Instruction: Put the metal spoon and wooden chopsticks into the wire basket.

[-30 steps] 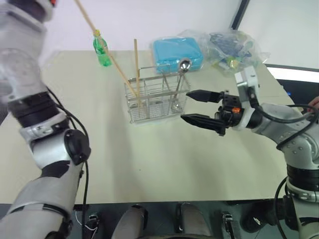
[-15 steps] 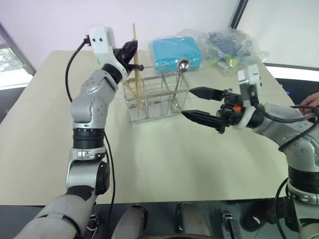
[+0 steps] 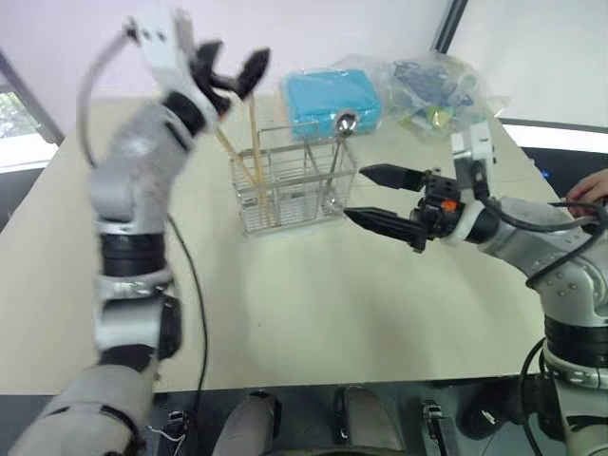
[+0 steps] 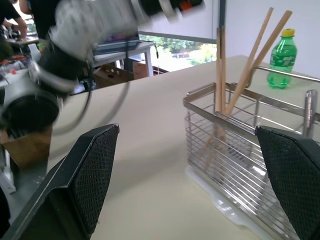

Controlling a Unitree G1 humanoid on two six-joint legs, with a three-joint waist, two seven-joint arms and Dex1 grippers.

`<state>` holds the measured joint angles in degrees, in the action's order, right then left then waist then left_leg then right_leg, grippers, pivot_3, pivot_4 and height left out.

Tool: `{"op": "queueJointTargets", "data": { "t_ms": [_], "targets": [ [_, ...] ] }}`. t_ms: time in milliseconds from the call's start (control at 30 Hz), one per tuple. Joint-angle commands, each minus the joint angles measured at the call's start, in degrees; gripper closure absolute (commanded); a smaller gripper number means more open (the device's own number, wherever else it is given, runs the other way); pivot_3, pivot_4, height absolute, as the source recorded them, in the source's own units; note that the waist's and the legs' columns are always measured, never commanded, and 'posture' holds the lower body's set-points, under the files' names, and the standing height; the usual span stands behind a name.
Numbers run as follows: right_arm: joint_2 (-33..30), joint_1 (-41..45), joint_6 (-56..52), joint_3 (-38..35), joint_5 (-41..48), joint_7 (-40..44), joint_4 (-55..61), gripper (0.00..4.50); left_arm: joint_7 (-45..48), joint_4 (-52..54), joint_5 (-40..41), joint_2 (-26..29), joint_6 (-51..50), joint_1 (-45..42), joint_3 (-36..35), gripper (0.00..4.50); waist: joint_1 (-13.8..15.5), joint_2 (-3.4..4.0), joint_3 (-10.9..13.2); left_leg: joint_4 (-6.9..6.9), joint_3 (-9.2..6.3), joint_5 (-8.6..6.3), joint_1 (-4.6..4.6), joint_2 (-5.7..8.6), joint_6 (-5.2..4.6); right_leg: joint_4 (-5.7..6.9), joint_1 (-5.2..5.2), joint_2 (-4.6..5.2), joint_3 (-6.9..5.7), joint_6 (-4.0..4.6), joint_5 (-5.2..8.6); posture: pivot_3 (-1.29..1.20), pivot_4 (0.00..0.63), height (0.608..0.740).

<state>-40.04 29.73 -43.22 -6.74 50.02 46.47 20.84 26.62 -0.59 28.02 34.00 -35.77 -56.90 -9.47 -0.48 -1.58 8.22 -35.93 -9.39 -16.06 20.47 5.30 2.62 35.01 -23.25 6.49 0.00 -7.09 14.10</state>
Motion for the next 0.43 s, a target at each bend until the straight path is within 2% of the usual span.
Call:
{"op": "queueJointTargets", "data": {
  "t_ms": [33, 133, 200, 300, 433],
  "targets": [
    [-1.1, 1.3, 2.6, 0.0, -2.7, 2.1, -1.6, 0.0, 14.6, 5.4, -0.5, 13.0, -0.3, 3.1, 1.0, 0.07, -0.3, 0.08, 0.0, 0.03, 0.0, 0.0, -0.02, -0.01, 0.0, 0.03, 0.02, 0.0, 0.0, 0.0, 0.0, 0.0, 0.15, 0.733],
    [-1.8, 2.3, 4.3, 1.3, -6.2, 3.8, -4.8, 0.0, 25.6, 7.8, -1.4, 25.8, 1.7, 13.5, -2.1, 0.07, -0.5, 0.3, 0.0, 0.1, 0.06, -0.03, -0.09, -0.04, -0.05, -0.02, 0.04, 0.04, 0.03, 0.01, 0.01, 0.0, 0.15, 0.733],
    [-1.8, 2.9, 5.4, 2.2, -8.2, 4.7, -6.9, 0.0, 29.2, 9.4, -0.3, 30.2, 1.0, 20.7, -6.4, 0.07, -0.4, 0.33, 0.0, 0.11, 0.07, -0.21, -0.09, -0.06, -0.37, -0.04, 0.0, 0.03, 0.04, 0.02, 0.02, 0.0, 0.15, 0.733],
    [-1.4, 3.7, 6.8, 3.4, -10.6, 6.0, -9.1, 0.0, 31.4, 13.0, 2.6, 32.2, -2.7, 30.2, -13.6, 0.07, 0.0, 0.28, 0.1, 0.05, -0.02, -0.22, -0.03, -0.09, -0.4, -0.06, 0.01, 0.0, 0.01, 0.03, 0.02, 0.0, 0.15, 0.733],
    [-0.6, 4.0, 7.1, 3.7, -11.1, 7.1, -9.9, 0.0, 30.1, 18.6, 3.0, 31.7, -5.7, 38.6, -19.4, 0.07, 0.3, 0.23, 0.1, 0.0, -0.05, -0.24, -0.01, -0.06, -0.42, -0.13, 0.07, 0.04, 0.01, 0.03, 0.02, 0.0, 0.15, 0.733]
  ]
}}
